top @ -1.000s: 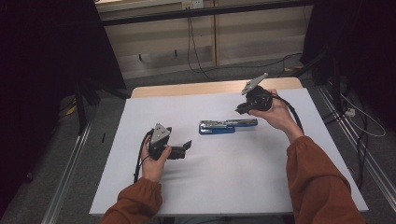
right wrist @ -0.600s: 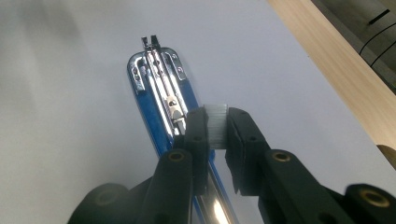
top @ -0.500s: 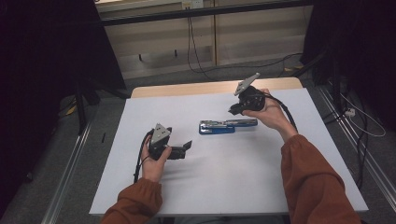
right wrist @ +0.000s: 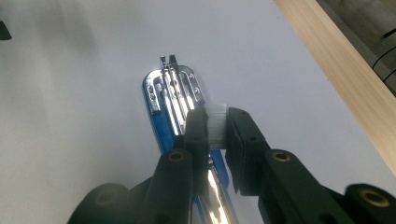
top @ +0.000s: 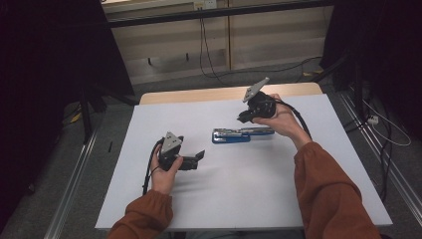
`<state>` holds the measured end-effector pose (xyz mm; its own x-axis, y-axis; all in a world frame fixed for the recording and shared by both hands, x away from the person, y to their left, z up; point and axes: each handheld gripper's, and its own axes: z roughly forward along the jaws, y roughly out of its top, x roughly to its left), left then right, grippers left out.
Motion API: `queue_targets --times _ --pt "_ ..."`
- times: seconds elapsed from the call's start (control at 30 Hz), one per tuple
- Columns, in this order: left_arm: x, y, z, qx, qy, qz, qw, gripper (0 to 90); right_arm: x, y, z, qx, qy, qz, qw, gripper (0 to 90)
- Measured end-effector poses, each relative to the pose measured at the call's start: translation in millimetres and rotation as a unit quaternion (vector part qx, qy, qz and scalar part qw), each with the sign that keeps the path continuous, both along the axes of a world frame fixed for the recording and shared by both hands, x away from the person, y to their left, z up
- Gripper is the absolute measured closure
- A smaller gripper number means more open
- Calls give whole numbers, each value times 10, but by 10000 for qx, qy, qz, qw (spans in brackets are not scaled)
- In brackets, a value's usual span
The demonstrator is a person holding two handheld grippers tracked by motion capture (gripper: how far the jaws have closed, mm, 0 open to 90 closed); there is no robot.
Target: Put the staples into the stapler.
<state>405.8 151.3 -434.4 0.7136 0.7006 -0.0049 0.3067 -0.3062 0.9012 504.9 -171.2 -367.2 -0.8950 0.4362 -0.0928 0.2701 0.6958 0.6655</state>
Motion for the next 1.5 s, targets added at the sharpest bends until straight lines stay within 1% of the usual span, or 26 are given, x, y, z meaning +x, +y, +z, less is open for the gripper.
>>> queue_targets --times 0.3,0.43,0.57,0.87,0.9,1.2,1.3,1.43,1.5 --pt "1 5 5 -5 -14 3 10000 36 28 103 -30 -1 42 87 10000 794" --pt "3 -2 -1 -3 2 -22 10000 36 38 125 -28 30 65 101 9999 794" --pt "4 -7 -6 14 2 -21 10000 36 54 155 -58 85 91 104 9999 794" --pt "-1 -4 1 -14 -11 -22 10000 36 75 280 -94 -18 134 269 9995 794" --pt "-2 -4 3 -10 -10 -22 10000 36 72 295 -98 -25 167 262 9995 794" --pt "-3 -6 3 5 -14 -10 10000 36 101 426 -136 -100 162 445 9988 794" --pt "-2 -6 -1 -20 -7 -20 10000 36 103 481 -153 -128 185 495 9985 794" --pt "-3 -2 4 -18 -9 -24 10000 36 121 528 -180 -132 197 546 9982 794" --pt "2 2 3 -32 2 -31 10000 36 129 544 -187 -177 206 517 9983 794"
